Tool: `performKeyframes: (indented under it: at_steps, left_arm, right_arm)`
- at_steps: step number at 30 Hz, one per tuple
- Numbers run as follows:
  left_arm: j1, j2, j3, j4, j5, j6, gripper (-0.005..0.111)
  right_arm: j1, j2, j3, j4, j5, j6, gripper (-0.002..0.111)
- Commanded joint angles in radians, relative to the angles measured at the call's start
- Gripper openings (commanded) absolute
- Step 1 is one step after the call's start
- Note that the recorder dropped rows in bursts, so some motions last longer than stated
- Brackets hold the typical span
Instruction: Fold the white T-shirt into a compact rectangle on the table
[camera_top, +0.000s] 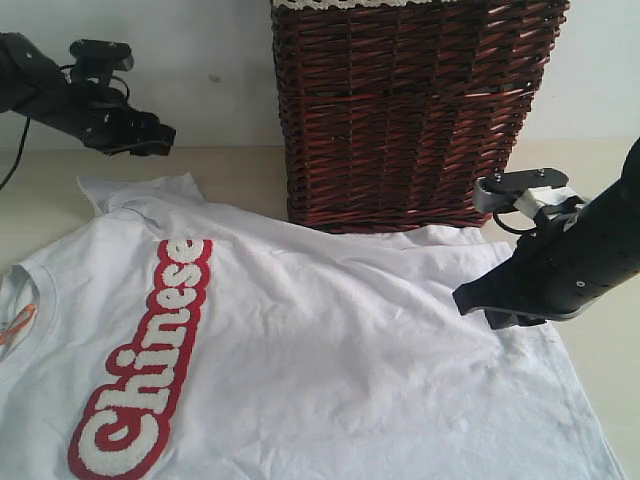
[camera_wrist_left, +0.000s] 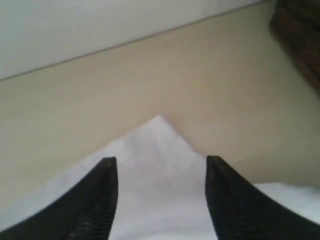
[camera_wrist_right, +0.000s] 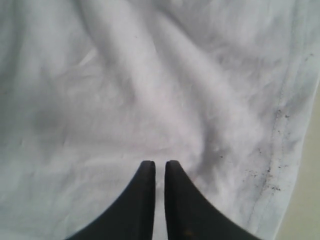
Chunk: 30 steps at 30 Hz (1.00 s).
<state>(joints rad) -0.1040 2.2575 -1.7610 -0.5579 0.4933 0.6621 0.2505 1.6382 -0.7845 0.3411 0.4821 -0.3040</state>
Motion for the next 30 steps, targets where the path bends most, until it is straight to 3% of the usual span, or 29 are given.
performKeyframes:
  at_steps: [1,4,6,9,18,23,25,30]
  left_arm:
    - [-0.014,0.061,-0.093,-0.032,0.146,-0.040,0.052]
    - [-0.032,0.123,-0.148,0.112,0.149,-0.168,0.046]
    - [-0.040,0.160,-0.170,0.201,0.102,-0.278,0.028]
    - [-0.040,0.191,-0.184,0.182,0.079,-0.297,0.001]
    - [-0.058,0.236,-0.184,0.164,0.054,-0.276,0.000]
    - [-0.104,0.236,-0.184,0.153,0.133,-0.051,0.000]
    - [-0.129,0.234,-0.194,0.218,0.207,-0.001,0.000]
    - [-0.172,0.234,-0.253,0.461,0.337,-0.079,0.000]
  right_arm:
    - [-0.007,-0.007,0.000,0.001,0.001,-0.009,0.010]
    - [-0.007,-0.007,0.000,0.001,0.001,-0.009,0.010]
    - [-0.007,-0.007,0.000,0.001,0.001,-0.009,0.010]
    - [-0.007,-0.007,0.000,0.001,0.001,-0.009,0.010]
    - [-0.007,-0.007,0.000,0.001,0.001,-0.009,0.010]
    - [-0.007,-0.007,0.000,0.001,0.001,-0.009,0.010]
    - [-0.007,-0.007,0.000,0.001,0.001,-0.009,0.010]
    - [-0.007,-0.007,0.000,0.009,0.004,-0.009,0.010]
